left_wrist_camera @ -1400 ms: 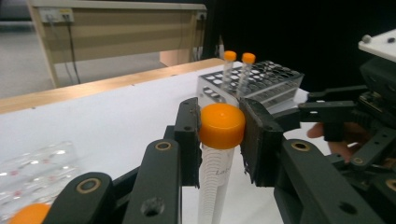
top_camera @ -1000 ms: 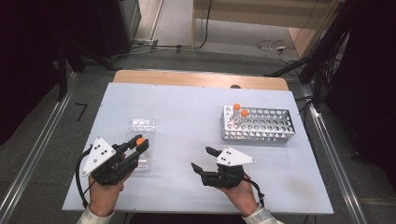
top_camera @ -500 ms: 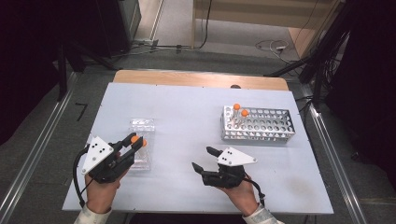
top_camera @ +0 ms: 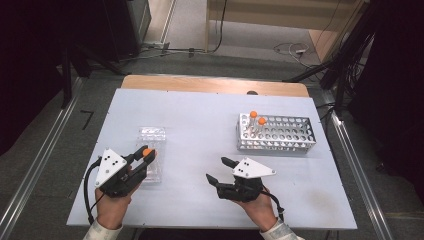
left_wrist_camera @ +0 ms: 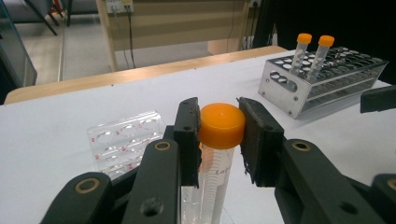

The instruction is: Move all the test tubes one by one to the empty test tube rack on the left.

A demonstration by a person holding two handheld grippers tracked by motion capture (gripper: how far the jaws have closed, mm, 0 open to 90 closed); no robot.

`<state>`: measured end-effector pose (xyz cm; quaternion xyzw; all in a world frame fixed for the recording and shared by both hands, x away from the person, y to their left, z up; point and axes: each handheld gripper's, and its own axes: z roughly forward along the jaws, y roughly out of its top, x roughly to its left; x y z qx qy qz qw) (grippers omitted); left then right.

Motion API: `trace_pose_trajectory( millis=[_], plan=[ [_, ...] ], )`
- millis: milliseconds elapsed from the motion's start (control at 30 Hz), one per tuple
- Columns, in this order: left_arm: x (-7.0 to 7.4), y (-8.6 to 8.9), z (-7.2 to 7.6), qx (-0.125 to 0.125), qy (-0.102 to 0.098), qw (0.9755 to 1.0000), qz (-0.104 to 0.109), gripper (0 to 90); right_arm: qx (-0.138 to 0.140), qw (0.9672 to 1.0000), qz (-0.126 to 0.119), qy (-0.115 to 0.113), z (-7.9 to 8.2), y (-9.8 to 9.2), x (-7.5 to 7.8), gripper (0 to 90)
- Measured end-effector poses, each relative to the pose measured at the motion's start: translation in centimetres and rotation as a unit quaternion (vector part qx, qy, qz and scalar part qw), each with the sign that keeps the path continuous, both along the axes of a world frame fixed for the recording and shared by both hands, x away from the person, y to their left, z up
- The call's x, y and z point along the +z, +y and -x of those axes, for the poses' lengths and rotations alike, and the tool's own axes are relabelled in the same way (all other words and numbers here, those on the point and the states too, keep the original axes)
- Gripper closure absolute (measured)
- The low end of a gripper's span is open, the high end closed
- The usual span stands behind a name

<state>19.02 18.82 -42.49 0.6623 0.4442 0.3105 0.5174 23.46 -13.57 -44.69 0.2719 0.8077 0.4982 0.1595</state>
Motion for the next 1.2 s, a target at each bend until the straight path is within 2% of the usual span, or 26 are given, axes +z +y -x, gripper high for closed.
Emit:
trace_pose_trajectory(
  millis=[233,300,467,567,700,867,1067,1200],
  plan=[
    [-0.3,-0.1,0.1,0.001,0.003,1.0,-0.002,68.6,0.001,1.0,0.0,-0.001,0.0,0.0,0.0,28.6],
    [-0.3,-0.2,0.1,-0.001,0.003,1.0,-0.003,63.8,0.0,1.0,0.0,0.0,0.0,0.0,0.0,28.6],
    [-0.2,-0.2,0.1,0.002,-0.001,1.0,0.002,61.5,0.001,1.0,0.002,0.001,0.0,0.1,-0.1,28.6],
    [0.0,-0.2,0.3,0.002,-0.006,1.0,0.007,56.9,0.0,1.0,0.001,0.0,0.0,0.0,-0.1,28.6],
    [0.0,-0.9,0.6,0.003,-0.02,0.9998,0.009,42.3,-0.005,1.0,-0.001,-0.001,-0.2,-0.2,0.0,28.7],
    [-0.1,-2.0,0.7,-0.013,-0.015,0.9998,0.007,27.7,-0.018,0.9998,-0.004,-0.001,-0.4,-0.7,0.1,29.1],
    [-0.5,-3.1,1.0,-0.036,-0.012,0.9991,0.018,25.5,-0.045,0.999,-0.007,-0.004,-1.3,-1.8,0.1,29.2],
    [-1.0,-4.4,1.3,-0.057,-0.006,0.9983,0.007,25.4,-0.071,0.9974,-0.01,-0.008,-2.1,-2.8,0.2,29.7]
  ],
)
